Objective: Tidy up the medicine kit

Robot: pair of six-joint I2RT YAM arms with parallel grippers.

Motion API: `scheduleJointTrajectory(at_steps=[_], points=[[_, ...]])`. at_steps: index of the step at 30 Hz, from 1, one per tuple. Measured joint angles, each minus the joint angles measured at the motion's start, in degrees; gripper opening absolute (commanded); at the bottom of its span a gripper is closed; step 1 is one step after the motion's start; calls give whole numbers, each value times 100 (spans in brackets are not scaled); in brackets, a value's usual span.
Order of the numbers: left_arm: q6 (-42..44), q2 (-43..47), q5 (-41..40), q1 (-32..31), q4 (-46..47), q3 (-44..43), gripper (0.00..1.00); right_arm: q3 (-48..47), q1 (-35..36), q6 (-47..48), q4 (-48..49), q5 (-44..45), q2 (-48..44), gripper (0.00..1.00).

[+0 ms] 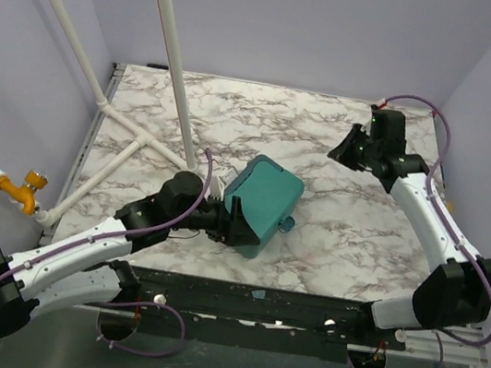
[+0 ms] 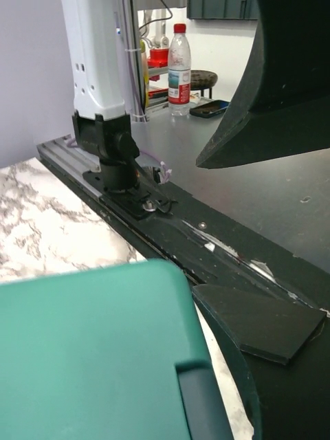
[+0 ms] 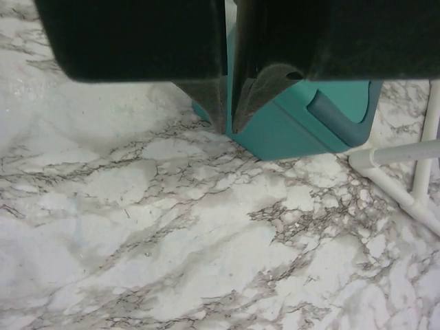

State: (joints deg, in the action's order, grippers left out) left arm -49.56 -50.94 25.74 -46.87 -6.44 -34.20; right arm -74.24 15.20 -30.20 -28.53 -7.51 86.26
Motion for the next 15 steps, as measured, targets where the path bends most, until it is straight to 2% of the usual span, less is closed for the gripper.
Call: scheduleJointTrajectory(at_steps=[9,12,15], points=[[704,332,-424,-52,-1088,-1381,76,1215,-9,-42,-59,-46,-1646,24],[1049,328,-817,-50,-1543,-1818,78,1681,-9,-162,-57,-262,-2085,22],[1335,162,-1228,2,-1899,-2114,78,2059,-9,-284,-11,-496,-2361,13]])
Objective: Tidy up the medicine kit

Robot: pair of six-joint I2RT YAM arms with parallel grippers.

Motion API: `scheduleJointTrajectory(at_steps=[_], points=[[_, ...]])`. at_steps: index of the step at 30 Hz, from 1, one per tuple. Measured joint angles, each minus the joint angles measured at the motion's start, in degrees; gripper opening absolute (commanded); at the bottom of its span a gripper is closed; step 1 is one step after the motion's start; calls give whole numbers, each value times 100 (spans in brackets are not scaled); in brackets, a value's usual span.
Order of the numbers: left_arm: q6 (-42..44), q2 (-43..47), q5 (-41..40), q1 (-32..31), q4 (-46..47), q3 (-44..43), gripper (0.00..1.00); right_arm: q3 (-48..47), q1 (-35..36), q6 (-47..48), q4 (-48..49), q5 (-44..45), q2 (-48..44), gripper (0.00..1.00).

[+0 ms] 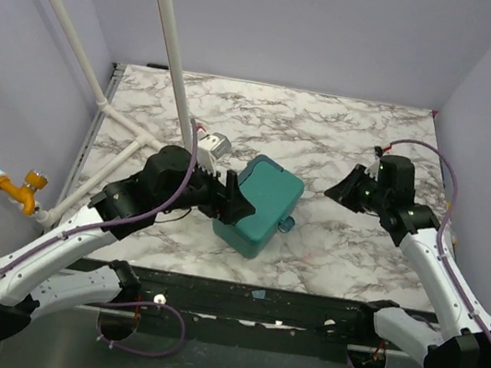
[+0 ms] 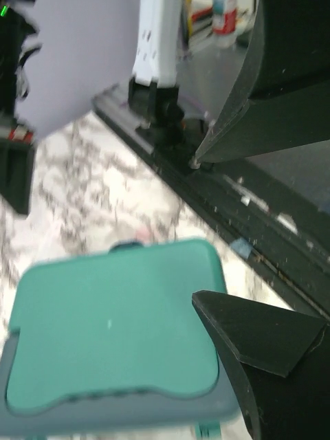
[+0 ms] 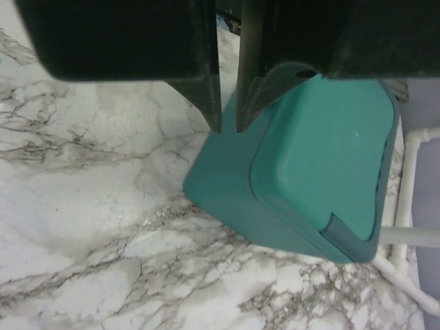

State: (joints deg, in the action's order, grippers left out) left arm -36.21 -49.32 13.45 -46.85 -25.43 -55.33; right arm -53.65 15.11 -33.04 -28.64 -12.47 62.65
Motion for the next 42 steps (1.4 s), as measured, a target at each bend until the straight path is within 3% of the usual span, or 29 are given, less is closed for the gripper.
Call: scheduleJointTrajectory(at_steps=[6,10,21,29,42], points=[[304,-433,-278,769,-269,96,78,935,4,-299,260,-568,-160,1],[376,-682,-264,1305,-234,339,78,1366,9,-522,433,-778,-157,1],[734,-2063,11,1648,227,155,80,1530,256,-964,1316,-994,197,1],[966,-2623,535,1674,570,-33,78,1705,284,-1062,1419,-992,214,15],[817,-1891,1003,1523,1453,1062,77,2411,284,-1182,1255,-986,-356,26]])
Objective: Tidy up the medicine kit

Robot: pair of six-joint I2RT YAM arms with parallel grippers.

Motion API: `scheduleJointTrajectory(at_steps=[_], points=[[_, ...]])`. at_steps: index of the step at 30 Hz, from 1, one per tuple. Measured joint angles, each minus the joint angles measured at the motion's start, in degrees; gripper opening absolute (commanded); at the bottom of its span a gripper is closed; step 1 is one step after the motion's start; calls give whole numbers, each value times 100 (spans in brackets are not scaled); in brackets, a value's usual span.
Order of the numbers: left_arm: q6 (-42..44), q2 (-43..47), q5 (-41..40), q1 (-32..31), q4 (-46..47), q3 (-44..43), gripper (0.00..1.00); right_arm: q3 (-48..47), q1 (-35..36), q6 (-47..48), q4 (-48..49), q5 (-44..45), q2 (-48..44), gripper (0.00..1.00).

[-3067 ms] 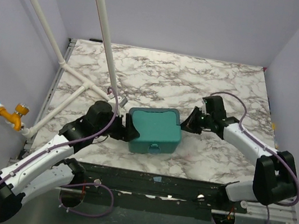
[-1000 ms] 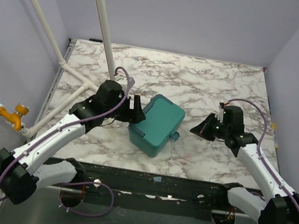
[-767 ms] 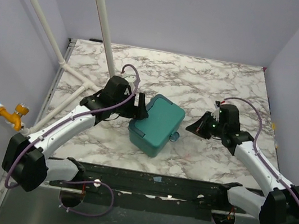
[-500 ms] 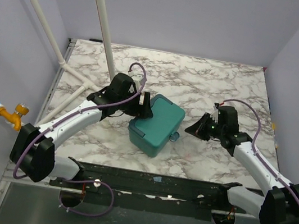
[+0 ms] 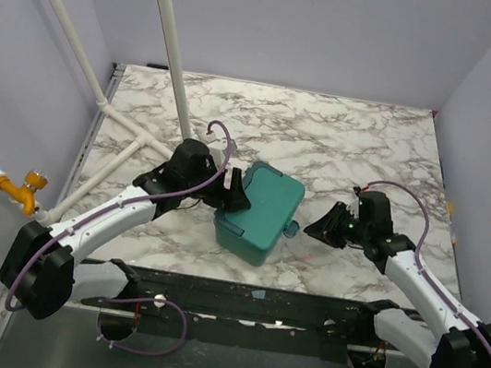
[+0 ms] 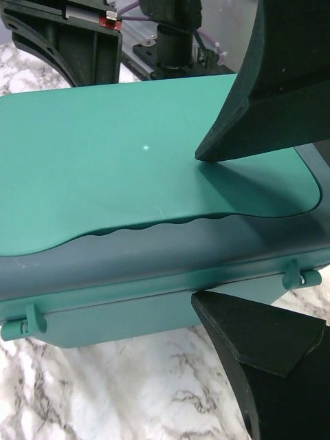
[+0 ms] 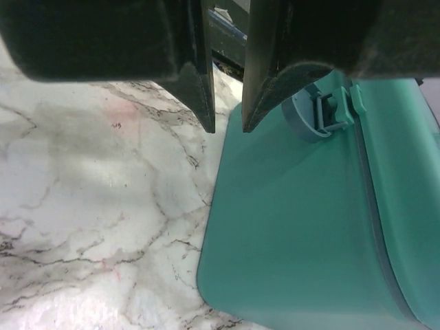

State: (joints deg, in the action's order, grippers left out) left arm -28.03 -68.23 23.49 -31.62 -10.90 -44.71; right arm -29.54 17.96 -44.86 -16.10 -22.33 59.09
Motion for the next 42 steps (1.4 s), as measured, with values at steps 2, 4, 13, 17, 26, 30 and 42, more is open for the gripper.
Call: scheduleJointTrajectory(at_steps=[2,4,13,17,26,30,42], points=[[-101,125,0,-109,46,125,77,96,0,-63,-48,0,-192,26],[-170,197,0,-205,57,190,77,157,0,-118,-59,0,-321,26],[-396,389,-7,-619,2,284,77,411,0,-341,-63,-35,-455,16],[-442,450,-9,-688,-79,284,77,457,0,-461,-59,-138,-568,13],[-461,498,-33,-704,-116,284,77,509,0,-756,-44,-293,-962,12],[-461,498,-35,-704,-114,286,77,509,0,-841,-35,-310,-1091,12],[-461,498,-33,-715,-68,378,77,229,0,-671,-535,-57,-1235,21]])
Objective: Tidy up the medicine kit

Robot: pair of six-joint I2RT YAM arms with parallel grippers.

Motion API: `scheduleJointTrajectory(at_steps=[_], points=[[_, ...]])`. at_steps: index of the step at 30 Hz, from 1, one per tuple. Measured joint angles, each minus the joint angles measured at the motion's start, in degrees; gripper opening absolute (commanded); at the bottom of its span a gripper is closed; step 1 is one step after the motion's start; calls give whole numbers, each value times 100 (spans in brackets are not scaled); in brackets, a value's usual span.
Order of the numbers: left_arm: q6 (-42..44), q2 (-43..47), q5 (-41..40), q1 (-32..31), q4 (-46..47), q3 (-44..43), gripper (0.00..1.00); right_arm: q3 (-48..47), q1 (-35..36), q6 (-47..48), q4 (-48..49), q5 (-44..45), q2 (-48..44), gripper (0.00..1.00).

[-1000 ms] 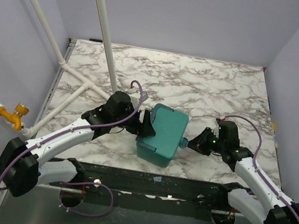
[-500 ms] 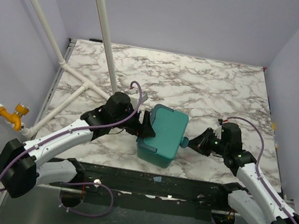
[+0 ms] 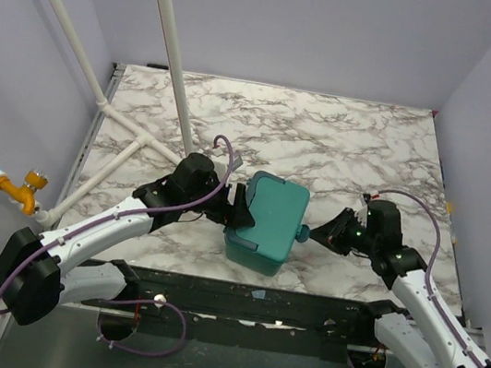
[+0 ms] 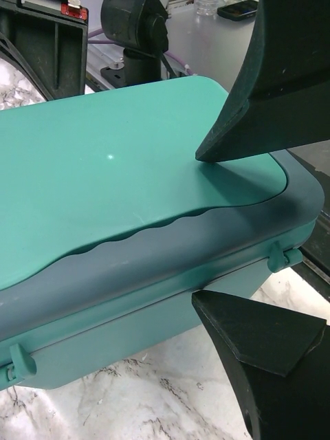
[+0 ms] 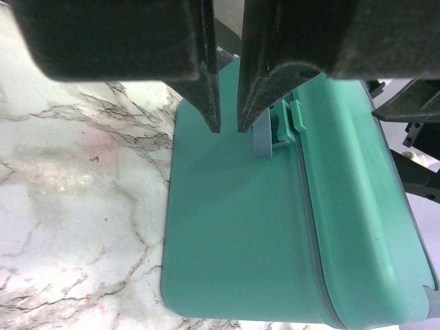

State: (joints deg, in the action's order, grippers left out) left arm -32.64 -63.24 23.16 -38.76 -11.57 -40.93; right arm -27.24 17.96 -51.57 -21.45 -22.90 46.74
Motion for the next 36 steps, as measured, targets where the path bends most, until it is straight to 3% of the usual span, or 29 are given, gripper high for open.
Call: scheduleJointTrajectory(at_steps=[19,36], points=[[2,-2,4,0,125,63,77,-52,0,-251,-546,503,-774,33],[2,-2,7,0,164,87,77,662,0,-629,514,-50,-522,35]])
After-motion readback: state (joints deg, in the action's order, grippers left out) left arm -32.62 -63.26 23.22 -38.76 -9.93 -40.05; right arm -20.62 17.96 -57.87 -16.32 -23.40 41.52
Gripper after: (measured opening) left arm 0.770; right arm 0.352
